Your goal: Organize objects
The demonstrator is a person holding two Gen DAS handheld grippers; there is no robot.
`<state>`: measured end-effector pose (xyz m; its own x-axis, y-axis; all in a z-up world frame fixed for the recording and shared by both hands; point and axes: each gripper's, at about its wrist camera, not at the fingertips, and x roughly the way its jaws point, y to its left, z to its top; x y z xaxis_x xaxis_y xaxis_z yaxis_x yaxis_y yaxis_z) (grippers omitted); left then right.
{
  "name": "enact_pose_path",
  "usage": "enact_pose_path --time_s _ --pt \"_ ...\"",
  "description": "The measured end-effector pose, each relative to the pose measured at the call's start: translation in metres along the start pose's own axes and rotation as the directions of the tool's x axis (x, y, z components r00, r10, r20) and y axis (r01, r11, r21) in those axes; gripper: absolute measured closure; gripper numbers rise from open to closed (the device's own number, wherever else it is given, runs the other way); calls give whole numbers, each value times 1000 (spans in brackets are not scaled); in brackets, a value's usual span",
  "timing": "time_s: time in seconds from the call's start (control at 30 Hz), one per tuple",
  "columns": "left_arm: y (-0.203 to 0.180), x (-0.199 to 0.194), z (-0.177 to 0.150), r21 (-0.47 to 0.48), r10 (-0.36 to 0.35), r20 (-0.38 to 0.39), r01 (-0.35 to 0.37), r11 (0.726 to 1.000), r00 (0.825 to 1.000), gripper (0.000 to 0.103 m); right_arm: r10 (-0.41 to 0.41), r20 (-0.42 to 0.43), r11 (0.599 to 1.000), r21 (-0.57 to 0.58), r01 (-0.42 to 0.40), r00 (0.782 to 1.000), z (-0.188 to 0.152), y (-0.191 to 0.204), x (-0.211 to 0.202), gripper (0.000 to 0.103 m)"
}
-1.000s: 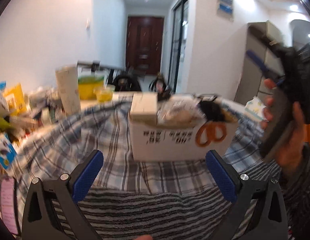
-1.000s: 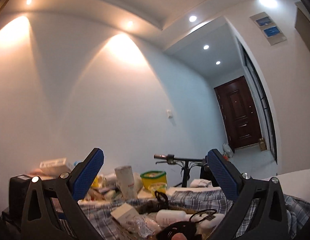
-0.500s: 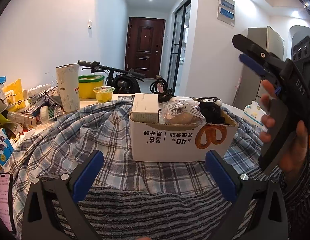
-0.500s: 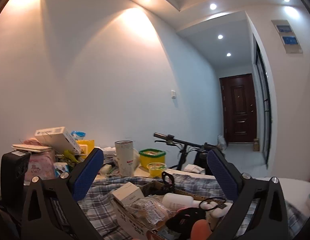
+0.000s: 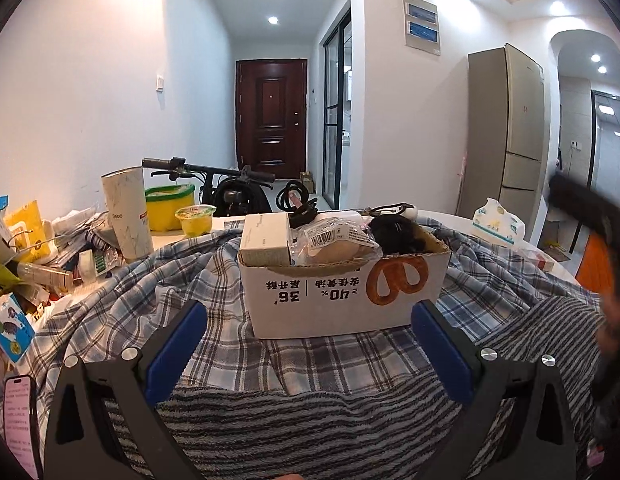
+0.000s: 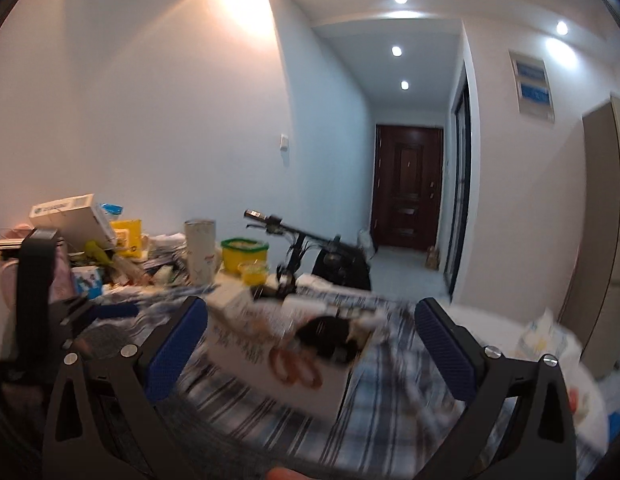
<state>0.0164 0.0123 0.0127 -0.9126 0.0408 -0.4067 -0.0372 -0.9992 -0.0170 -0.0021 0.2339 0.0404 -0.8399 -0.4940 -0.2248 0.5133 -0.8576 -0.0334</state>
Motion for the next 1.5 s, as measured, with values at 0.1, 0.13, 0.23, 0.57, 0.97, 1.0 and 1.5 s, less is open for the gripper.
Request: enact_pose_path --time_s 0.1,0.13,0.23,0.57,0.97,1.0,1.5 --pt "1 -5 0 -5 12 20 -12 1000 1000 0 -47 -110 999 -33 44 993 -38 -5 8 0" --pt "1 -7 0 -6 12 30 -12 1000 999 0 -84 -135 995 -69 76 987 -49 -5 13 0" --pt "-2 -7 0 14 16 33 -17 1000 999 0 -112 -192 993 -60 102 975 -52 -10 26 0" --pt "-10 -5 -1 53 30 15 -31 998 999 0 -36 -220 999 -33 30 975 -53 -13 30 0" --pt "-14 1 -1 69 38 -7 -37 997 999 0 -30 -210 999 -31 24 977 -52 -12 28 0" --pt "-14 1 -1 69 37 -9 -37 997 999 0 -30 -211 999 -32 24 977 -52 -12 28 0" --pt "-12 3 -1 65 37 -5 -37 997 999 0 -24 -227 1000 -11 22 974 -52 -15 31 0"
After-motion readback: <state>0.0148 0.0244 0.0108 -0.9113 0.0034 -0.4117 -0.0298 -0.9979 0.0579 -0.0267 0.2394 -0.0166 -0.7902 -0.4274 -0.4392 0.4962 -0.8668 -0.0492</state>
